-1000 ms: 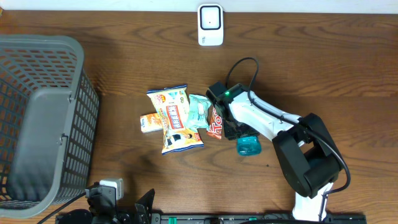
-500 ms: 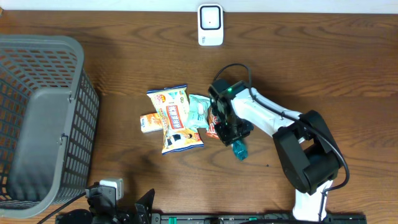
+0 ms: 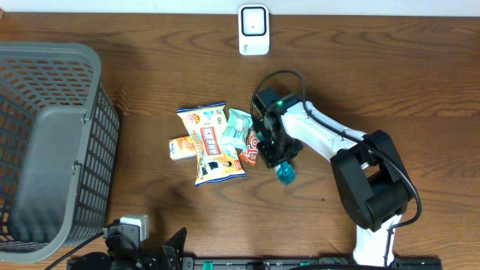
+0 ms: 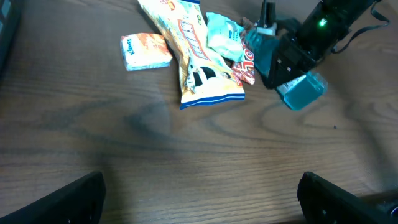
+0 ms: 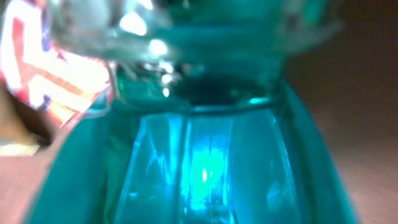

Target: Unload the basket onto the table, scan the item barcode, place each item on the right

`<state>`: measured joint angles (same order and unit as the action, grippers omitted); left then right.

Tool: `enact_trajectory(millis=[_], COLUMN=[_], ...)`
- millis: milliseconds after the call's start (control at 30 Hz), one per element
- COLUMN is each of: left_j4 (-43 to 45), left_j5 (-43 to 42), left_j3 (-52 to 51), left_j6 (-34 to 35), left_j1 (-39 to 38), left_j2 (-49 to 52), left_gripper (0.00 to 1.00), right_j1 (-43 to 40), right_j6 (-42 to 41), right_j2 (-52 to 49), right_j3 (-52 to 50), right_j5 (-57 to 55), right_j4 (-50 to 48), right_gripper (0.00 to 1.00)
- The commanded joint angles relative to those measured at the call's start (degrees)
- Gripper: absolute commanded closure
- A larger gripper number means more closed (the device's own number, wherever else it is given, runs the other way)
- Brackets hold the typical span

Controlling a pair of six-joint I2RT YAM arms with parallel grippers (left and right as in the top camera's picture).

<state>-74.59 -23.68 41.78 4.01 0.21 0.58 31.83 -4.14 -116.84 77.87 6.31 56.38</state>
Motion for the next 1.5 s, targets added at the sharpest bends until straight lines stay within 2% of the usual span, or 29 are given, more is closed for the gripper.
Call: enact_trajectory(millis=[0, 100, 467, 700, 1000, 1267, 1333, 1467], left_j4=[0.0, 0.0, 0.0, 0.0, 0.0, 0.0, 0.0, 0.0], left_j5=[-0.1, -0.1, -0.1, -0.1, -0.1, -0.1, -0.1, -0.1], left_j3=[0.2, 0.2, 0.2, 0.2, 0.2, 0.2, 0.2, 0.2], left_j6=[-1.0, -1.0, -1.0, -1.0, -1.0, -1.0, -1.0, -1.0], left_j1=[-0.2, -0.2, -0.2, -0.2, -0.2, -0.2, -0.2, -0.2], left_j2=[-0.4, -0.4, -0.4, -0.4, -0.4, -0.4, -0.4, -0.4], left_gripper=[0.02, 0.02, 0.02, 0.02, 0.02, 0.02, 0.02, 0.02], right_j1=[-0.1, -0.1, -0.1, -0.3, -0.4, -0.5, -0.5, -0.5], right_j6=[-3.5, -3.5, -3.6, -3.6, -4.0, -5.0, -5.0, -5.0], right_j2=[-2.8, -2.8, -2.7, -2.7, -2.7, -2.0, -0.5, 5.8], right_j3=[-0.2, 0.0, 5.3, 10.0, 12.2, 16.0, 18.1, 20.3], right_j5=[-11.2, -11.0, -10.2, -5.7, -5.5, -2.4, -1.9, -1.6], right_j4=[-1.6, -1.9, 3.5, 6.0, 8.0, 14.2, 16.3, 17.9], right_gripper=[0.65, 0.57, 0.43, 0.42, 0.41, 0.55, 0.53, 0.43])
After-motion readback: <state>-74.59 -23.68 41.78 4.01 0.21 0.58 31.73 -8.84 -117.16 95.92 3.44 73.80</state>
